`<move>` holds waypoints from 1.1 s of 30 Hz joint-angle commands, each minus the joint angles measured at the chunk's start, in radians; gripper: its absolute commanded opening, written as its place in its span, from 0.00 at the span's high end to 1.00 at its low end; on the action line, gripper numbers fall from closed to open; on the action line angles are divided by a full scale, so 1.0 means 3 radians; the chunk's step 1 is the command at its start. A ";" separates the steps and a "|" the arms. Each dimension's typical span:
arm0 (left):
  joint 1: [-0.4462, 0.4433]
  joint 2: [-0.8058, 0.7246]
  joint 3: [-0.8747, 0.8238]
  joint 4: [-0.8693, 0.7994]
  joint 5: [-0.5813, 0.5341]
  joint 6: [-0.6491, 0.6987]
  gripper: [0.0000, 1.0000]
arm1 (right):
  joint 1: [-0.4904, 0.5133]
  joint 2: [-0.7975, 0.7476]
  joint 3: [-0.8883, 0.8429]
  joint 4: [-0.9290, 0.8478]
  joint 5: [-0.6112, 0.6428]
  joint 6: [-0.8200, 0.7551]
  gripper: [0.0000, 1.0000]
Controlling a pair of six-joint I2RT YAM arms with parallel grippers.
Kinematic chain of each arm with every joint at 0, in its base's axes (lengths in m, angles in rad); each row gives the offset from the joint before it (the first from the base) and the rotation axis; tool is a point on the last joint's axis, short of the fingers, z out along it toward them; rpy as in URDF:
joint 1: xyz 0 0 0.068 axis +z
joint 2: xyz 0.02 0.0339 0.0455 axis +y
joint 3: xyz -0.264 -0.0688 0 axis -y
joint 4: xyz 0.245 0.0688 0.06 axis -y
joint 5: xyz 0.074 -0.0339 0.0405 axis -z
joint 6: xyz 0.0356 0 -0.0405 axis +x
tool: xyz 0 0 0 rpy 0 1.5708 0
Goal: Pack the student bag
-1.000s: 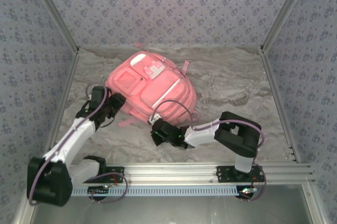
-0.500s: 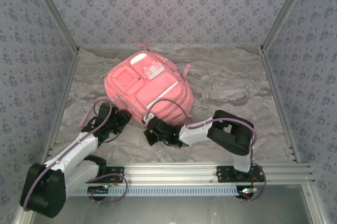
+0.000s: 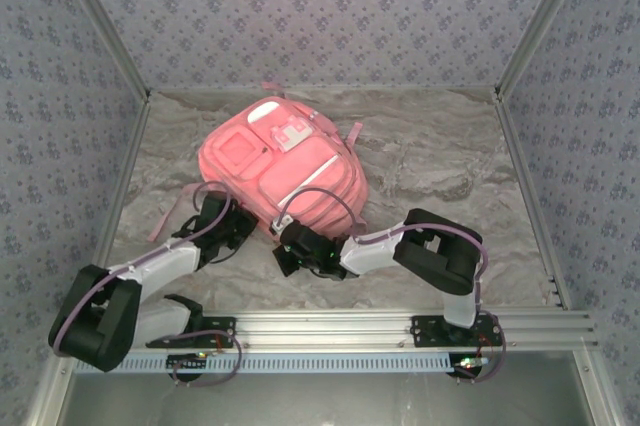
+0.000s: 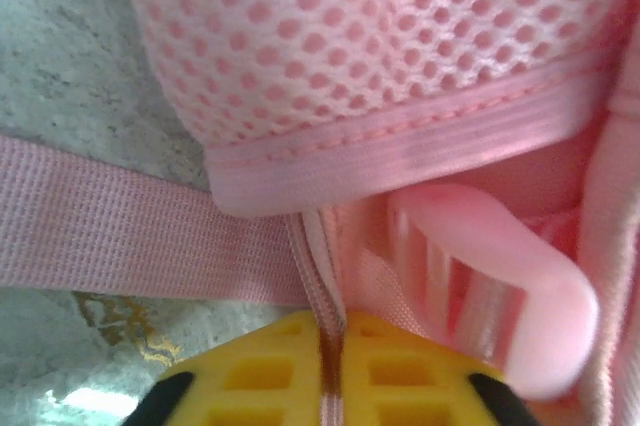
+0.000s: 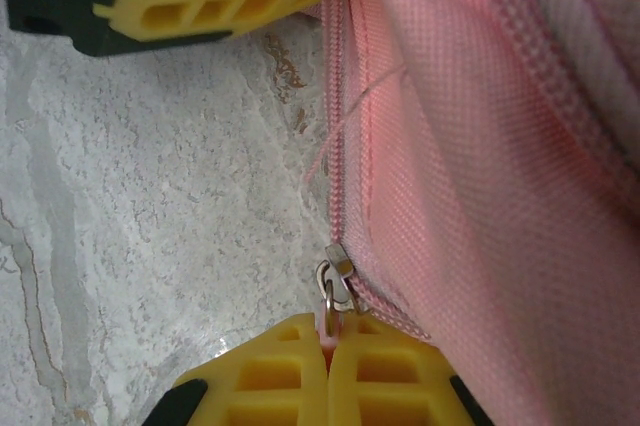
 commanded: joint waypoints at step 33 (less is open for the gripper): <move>0.0187 -0.0261 0.0137 -0.0384 -0.0337 0.0315 1.00 | -0.0214 -0.0637 -0.0588 -0.0820 0.0098 -0.0010 1.00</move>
